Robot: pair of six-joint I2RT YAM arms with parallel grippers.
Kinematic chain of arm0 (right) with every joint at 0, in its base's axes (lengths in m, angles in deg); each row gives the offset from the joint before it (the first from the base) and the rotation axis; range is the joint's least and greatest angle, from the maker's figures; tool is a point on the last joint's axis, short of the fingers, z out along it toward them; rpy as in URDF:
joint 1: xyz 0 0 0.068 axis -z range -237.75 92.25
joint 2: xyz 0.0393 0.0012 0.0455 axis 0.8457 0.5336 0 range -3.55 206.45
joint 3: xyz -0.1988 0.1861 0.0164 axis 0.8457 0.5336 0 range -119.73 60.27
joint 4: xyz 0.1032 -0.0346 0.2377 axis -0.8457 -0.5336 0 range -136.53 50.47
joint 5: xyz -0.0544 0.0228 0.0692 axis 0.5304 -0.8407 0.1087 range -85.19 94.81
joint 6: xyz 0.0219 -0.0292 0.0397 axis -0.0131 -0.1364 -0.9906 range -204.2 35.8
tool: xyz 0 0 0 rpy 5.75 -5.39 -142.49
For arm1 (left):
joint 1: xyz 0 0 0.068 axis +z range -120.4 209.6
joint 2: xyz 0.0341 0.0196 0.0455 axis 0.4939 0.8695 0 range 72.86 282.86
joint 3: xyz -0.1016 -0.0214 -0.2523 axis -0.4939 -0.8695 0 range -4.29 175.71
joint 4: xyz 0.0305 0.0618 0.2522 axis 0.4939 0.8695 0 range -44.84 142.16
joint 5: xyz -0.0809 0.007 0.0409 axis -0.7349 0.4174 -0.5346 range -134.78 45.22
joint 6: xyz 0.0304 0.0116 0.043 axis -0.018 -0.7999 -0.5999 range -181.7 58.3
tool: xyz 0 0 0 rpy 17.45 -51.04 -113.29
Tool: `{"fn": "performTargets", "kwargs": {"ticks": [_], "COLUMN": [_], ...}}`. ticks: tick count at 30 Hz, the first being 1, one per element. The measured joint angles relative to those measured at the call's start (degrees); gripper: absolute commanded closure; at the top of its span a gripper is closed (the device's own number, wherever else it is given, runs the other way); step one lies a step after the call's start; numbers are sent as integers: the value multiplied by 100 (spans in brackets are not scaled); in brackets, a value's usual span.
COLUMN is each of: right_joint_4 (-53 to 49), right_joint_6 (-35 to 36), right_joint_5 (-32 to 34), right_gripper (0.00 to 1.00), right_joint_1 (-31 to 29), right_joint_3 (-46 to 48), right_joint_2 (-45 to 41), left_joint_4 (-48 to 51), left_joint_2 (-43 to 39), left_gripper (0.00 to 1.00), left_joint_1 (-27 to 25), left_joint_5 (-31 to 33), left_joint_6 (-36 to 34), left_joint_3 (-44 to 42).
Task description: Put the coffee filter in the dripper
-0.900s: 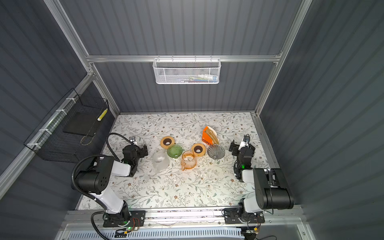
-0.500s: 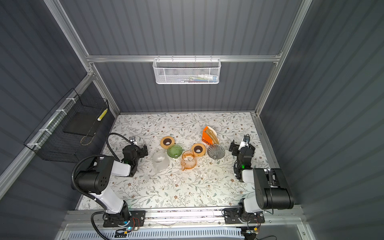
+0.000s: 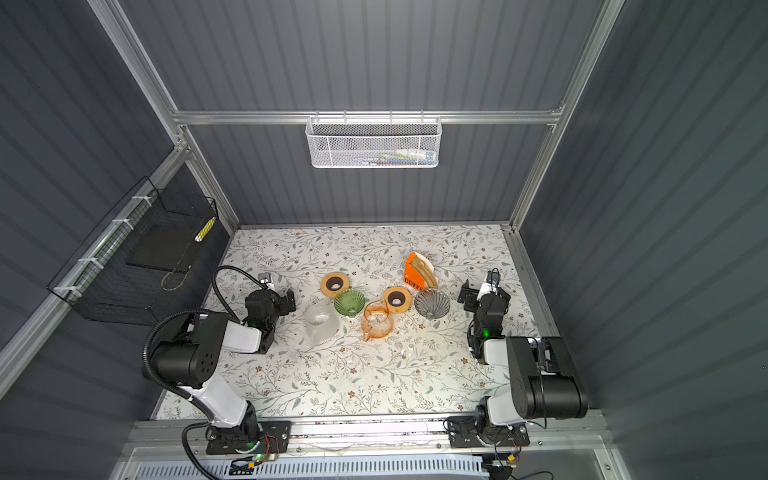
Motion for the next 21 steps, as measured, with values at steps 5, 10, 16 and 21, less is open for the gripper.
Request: {"fn": "performTargets", "kwargs": {"ticks": [5, 10, 16, 21], "right_joint_4": [-9, -125, -1327, -2500], "right_joint_6": [-2, 13, 26, -125], "right_joint_5": [-42, -133, 142, 417], "right_gripper": [1, 14, 20, 23], "right_joint_1": [31, 57, -142, -313], "right_joint_3": [0, -13, -398, -957], "right_joint_2": [0, -44, -964, -1784], "left_joint_4": [-2, 79, 852, 1661], "left_joint_2": [0, -83, -907, -1665], "left_gripper": [13, 33, 38, 42], "left_joint_1": [0, -2, -72, -166], "left_joint_5": [0, 125, 424, 317], "left_joint_6": [-2, -22, 9, 238], "left_joint_3": [0, 2, 138, 380]}}
